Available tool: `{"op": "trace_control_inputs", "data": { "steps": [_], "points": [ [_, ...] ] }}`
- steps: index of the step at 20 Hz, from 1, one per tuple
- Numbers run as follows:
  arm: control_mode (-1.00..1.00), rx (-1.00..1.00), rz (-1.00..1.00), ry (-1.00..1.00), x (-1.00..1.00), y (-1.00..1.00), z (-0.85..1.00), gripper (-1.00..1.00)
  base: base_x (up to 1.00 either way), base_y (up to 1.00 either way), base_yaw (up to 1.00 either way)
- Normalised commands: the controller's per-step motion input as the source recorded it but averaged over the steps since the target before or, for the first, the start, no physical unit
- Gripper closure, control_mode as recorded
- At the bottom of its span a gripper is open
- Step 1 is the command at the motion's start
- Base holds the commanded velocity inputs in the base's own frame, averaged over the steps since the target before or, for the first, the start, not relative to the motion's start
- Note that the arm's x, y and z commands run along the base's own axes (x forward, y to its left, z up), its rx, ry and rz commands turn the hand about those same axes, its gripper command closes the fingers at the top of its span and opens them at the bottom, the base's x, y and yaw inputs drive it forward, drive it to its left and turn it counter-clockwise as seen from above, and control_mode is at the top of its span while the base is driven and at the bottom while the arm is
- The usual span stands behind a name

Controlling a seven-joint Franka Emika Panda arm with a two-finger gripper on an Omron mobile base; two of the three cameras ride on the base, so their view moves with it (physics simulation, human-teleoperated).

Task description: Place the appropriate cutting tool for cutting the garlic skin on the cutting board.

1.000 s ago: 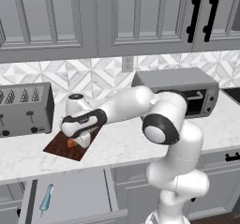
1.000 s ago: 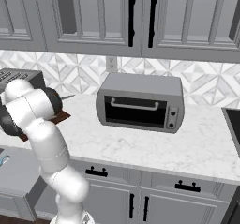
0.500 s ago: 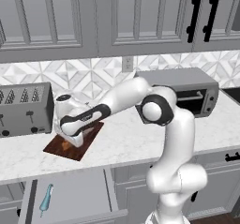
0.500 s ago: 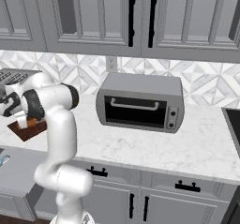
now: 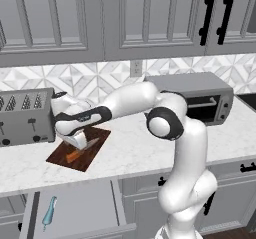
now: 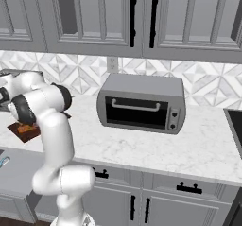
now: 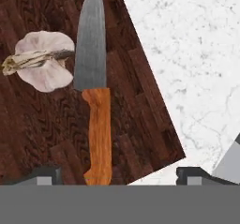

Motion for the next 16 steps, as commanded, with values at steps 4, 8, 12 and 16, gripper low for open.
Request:
{"op": "trace_control_inputs", "data": {
  "steps": [4, 8, 12, 16],
  "points": [
    [-1.00, 0.12, 0.15, -0.04, -1.00, -1.00, 0.35, -1.00, 0.00, 0.00, 0.00],
    [-1.00, 0.05, 0.41, -0.14, -1.00, -1.00, 0.25, -1.00, 0.00, 0.00, 0.00],
    [-1.00, 0.00, 0.56, -0.03, -1.00, -1.00, 0.18, -1.00, 0.00, 0.00, 0.00],
    [-1.00, 0.00, 0.47, 0.02, -0.79, -1.00, 0.34, -1.00, 0.00, 0.00, 0.00]
  ]
}}
